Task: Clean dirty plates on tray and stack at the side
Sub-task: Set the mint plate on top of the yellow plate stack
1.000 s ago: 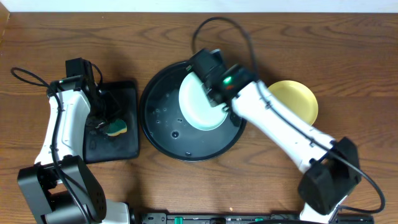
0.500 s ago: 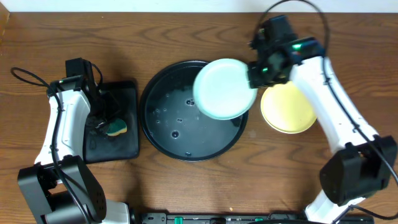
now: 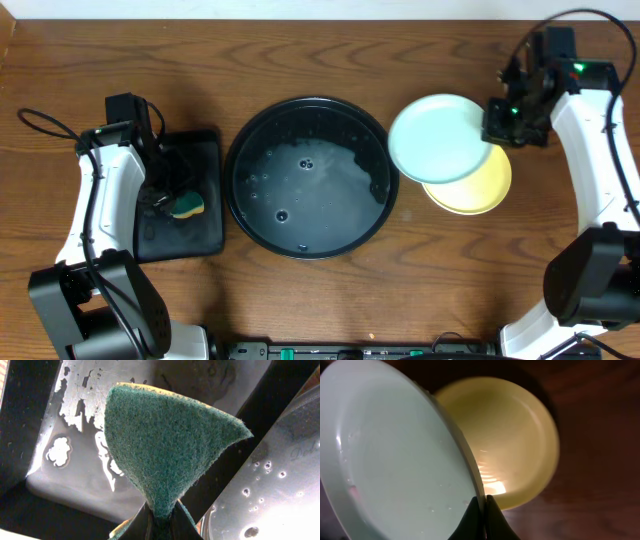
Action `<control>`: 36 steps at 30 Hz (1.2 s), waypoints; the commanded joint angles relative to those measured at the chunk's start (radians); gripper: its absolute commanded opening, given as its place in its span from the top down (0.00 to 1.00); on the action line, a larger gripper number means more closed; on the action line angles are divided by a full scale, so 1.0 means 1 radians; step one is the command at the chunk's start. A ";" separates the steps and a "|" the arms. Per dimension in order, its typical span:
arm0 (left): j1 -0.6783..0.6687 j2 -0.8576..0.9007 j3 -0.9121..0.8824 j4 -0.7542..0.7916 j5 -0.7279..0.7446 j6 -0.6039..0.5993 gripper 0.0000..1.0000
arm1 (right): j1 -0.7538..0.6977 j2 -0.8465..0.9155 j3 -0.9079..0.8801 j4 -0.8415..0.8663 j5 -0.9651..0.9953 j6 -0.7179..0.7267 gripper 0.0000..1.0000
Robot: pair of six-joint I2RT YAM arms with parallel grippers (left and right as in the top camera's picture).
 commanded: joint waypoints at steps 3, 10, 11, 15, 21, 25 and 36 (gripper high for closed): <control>0.003 0.006 -0.005 0.002 -0.010 -0.005 0.92 | -0.079 -0.026 -0.127 0.071 0.038 -0.018 0.99; 0.003 0.006 -0.005 0.004 -0.010 -0.005 0.93 | -0.122 -0.025 -0.262 0.212 0.038 -0.037 0.99; 0.003 0.006 -0.005 0.004 -0.009 -0.005 0.92 | -0.122 -0.025 -0.277 0.228 0.038 -0.037 0.99; 0.003 0.006 -0.005 0.005 -0.009 -0.005 0.93 | -0.122 -0.024 -0.299 0.245 0.038 -0.037 0.93; 0.003 0.006 -0.005 0.005 -0.010 -0.005 0.93 | -0.120 -0.025 -0.290 0.256 0.025 -0.036 0.72; 0.003 0.006 -0.005 0.008 -0.009 -0.005 0.92 | -0.106 -0.025 -0.247 0.243 -0.025 -0.037 0.67; 0.003 0.006 -0.005 0.012 -0.009 -0.005 0.92 | 0.164 0.001 -0.174 0.450 -0.270 -0.030 0.55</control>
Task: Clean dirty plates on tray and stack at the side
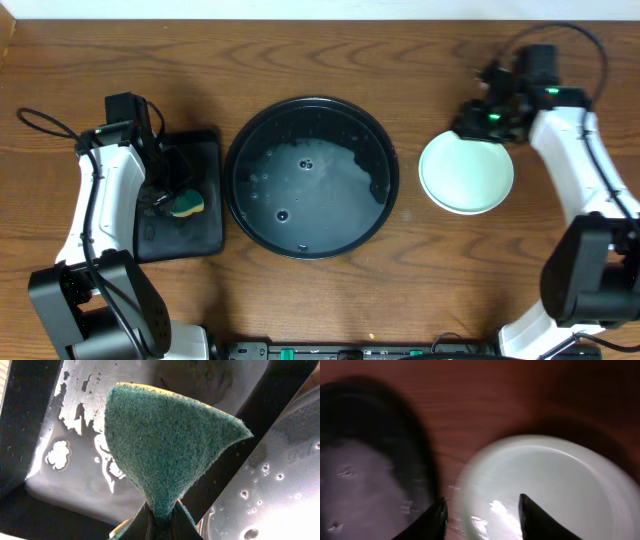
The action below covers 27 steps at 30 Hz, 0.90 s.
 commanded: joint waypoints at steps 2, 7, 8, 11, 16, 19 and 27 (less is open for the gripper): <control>0.002 0.006 -0.005 0.004 -0.009 -0.005 0.93 | 0.148 0.026 0.015 0.071 -0.036 0.013 0.54; 0.002 0.006 -0.005 0.008 -0.009 -0.005 0.93 | 0.254 0.112 0.015 0.132 0.043 0.018 0.53; 0.002 0.006 -0.005 0.008 -0.010 -0.005 0.93 | 0.263 0.124 0.015 0.140 0.045 0.021 0.53; 0.002 0.006 -0.005 0.008 -0.009 -0.005 0.92 | 0.279 0.169 0.015 0.156 0.047 0.021 0.53; 0.002 0.006 -0.005 0.009 -0.010 -0.005 0.92 | 0.278 0.215 0.015 0.157 0.092 0.019 0.54; 0.002 0.006 -0.005 0.012 -0.009 -0.005 0.93 | 0.278 0.232 0.015 0.161 0.116 0.008 0.56; 0.002 0.006 -0.005 0.012 -0.010 -0.005 0.92 | 0.280 0.243 0.015 0.118 0.101 0.009 0.74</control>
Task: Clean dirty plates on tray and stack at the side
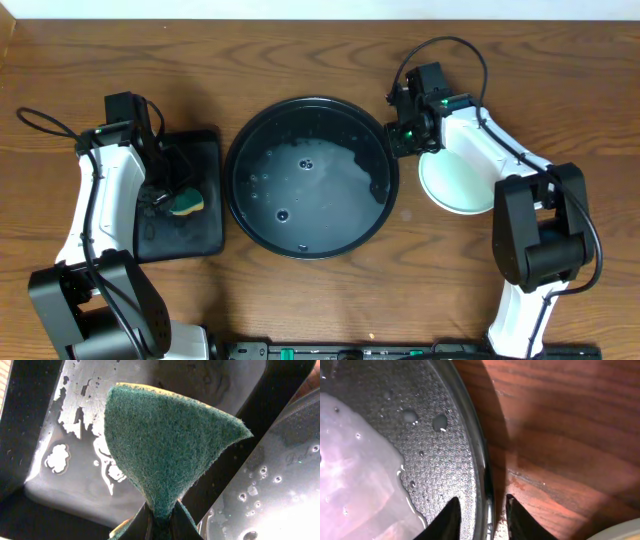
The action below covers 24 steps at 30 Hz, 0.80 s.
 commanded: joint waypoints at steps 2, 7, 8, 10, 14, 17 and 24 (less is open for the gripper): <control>0.003 0.006 -0.005 0.000 -0.010 -0.005 0.93 | 0.003 0.016 0.005 -0.032 0.006 -0.002 0.74; 0.003 0.006 -0.005 0.000 -0.010 -0.005 0.93 | 0.002 0.016 -0.026 -0.028 0.005 -0.001 0.74; 0.003 0.006 -0.005 0.000 -0.010 -0.005 0.92 | 0.002 0.016 -0.033 -0.028 0.005 -0.001 0.74; 0.003 0.006 -0.005 0.000 -0.010 -0.005 0.93 | 0.002 0.016 -0.041 -0.030 0.005 -0.001 0.75; 0.003 0.006 -0.005 0.001 -0.010 -0.002 0.93 | 0.002 0.016 -0.043 -0.040 0.005 -0.001 0.87; 0.003 0.006 -0.005 0.004 -0.010 0.007 0.92 | 0.002 0.016 -0.043 -0.056 0.005 -0.001 0.96; 0.002 0.006 -0.005 0.024 -0.010 0.084 0.93 | 0.001 0.016 -0.043 -0.118 0.024 -0.017 0.99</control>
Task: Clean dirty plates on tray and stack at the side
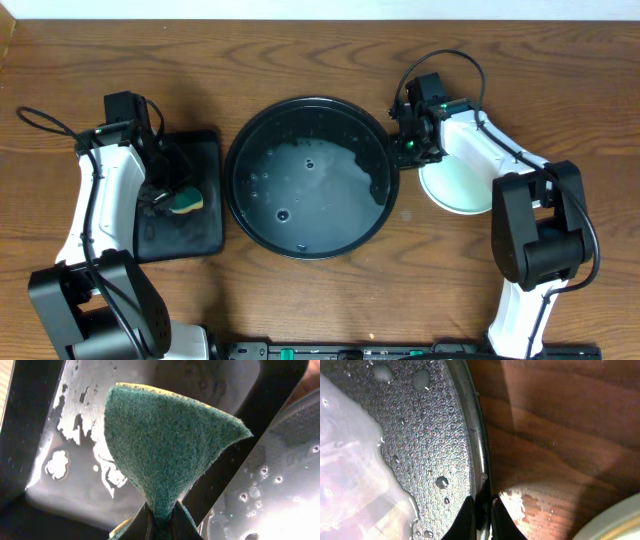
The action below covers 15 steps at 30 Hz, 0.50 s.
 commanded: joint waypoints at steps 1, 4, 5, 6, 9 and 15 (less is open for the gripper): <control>0.002 0.006 -0.005 0.015 -0.010 0.081 0.93 | 0.003 0.006 -0.010 -0.055 0.032 -0.054 0.99; 0.002 0.006 -0.005 0.026 -0.010 0.103 0.93 | 0.000 0.006 -0.010 -0.084 0.043 -0.072 0.99; 0.002 0.006 -0.005 0.028 -0.010 0.103 0.93 | -0.003 0.006 -0.010 -0.097 0.055 -0.072 0.99; 0.002 0.006 -0.005 0.029 -0.010 0.103 0.92 | -0.005 0.006 -0.010 -0.106 0.064 -0.072 0.99; -0.002 0.006 -0.005 0.036 -0.009 0.108 0.93 | -0.011 0.006 -0.010 -0.129 0.078 -0.098 0.99; -0.023 0.006 -0.005 0.050 -0.010 0.126 0.93 | -0.035 0.006 -0.008 -0.150 0.081 -0.140 0.99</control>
